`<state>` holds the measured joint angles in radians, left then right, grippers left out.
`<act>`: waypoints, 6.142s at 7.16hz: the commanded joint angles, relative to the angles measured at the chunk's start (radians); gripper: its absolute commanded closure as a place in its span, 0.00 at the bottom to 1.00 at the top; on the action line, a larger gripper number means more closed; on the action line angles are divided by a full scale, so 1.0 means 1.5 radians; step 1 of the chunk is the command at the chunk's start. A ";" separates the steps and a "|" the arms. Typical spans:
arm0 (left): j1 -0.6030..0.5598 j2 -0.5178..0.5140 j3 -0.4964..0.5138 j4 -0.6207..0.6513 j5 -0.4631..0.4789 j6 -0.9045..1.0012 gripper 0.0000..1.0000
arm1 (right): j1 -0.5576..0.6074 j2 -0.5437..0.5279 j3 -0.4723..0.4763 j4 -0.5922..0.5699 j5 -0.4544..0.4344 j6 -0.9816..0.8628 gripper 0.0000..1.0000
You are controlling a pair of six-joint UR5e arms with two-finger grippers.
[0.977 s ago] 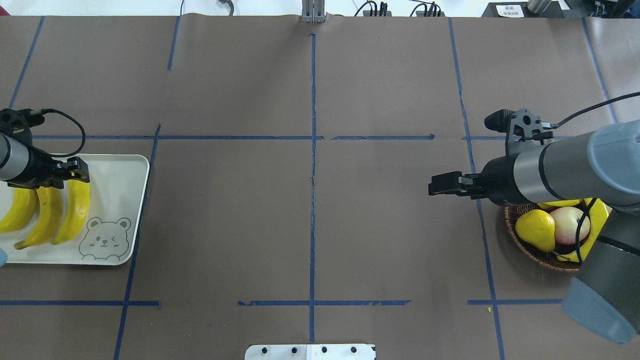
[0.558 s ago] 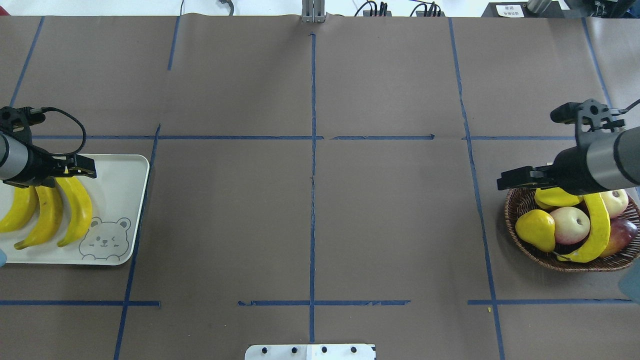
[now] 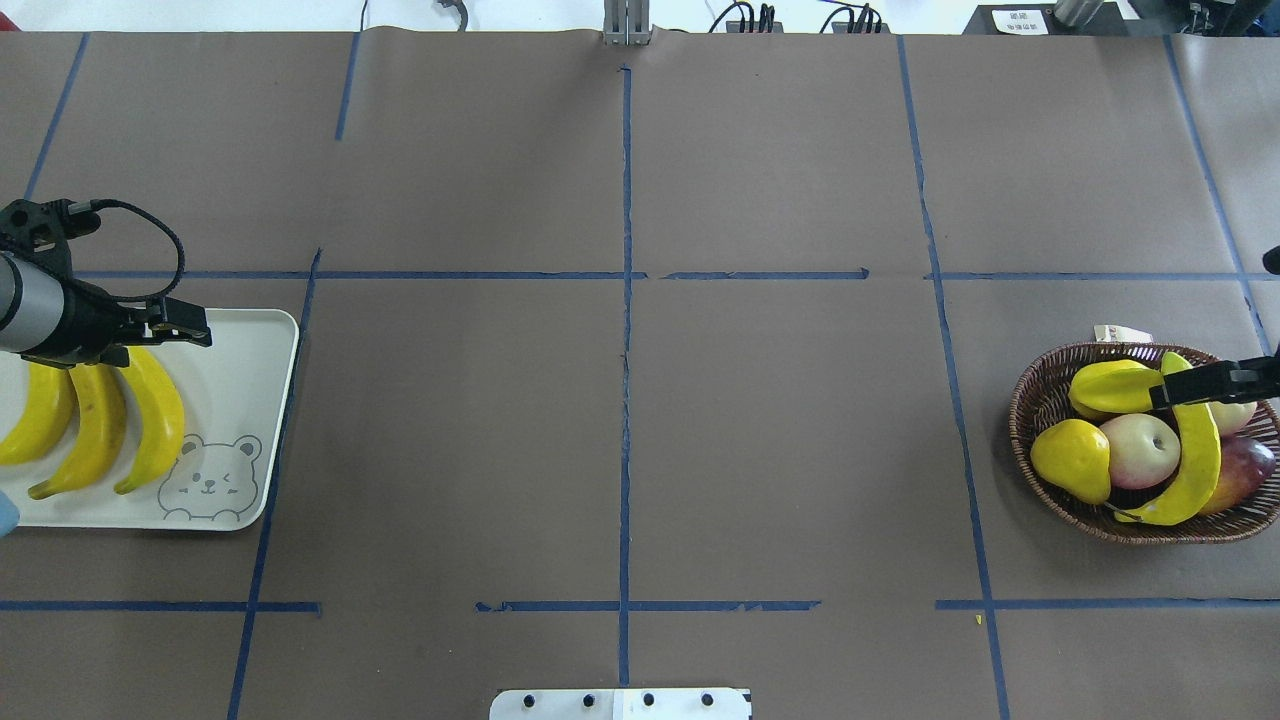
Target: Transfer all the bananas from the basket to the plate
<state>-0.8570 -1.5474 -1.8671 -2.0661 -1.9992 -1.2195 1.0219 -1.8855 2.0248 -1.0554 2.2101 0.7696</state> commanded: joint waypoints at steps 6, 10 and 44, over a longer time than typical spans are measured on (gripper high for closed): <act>0.002 -0.017 -0.002 0.000 0.001 -0.039 0.00 | 0.012 -0.018 -0.180 0.325 0.108 0.252 0.00; 0.002 -0.017 -0.003 0.000 0.001 -0.040 0.00 | -0.022 -0.058 -0.178 0.328 0.108 0.250 0.00; 0.161 -0.286 -0.009 -0.293 0.008 -0.348 0.01 | -0.350 0.600 0.008 -0.291 -0.070 0.388 0.99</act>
<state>-0.6419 -1.9429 -1.8786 -2.5002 -1.9891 -1.7049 0.5092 -0.9962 2.0388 -1.4926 2.1059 1.3393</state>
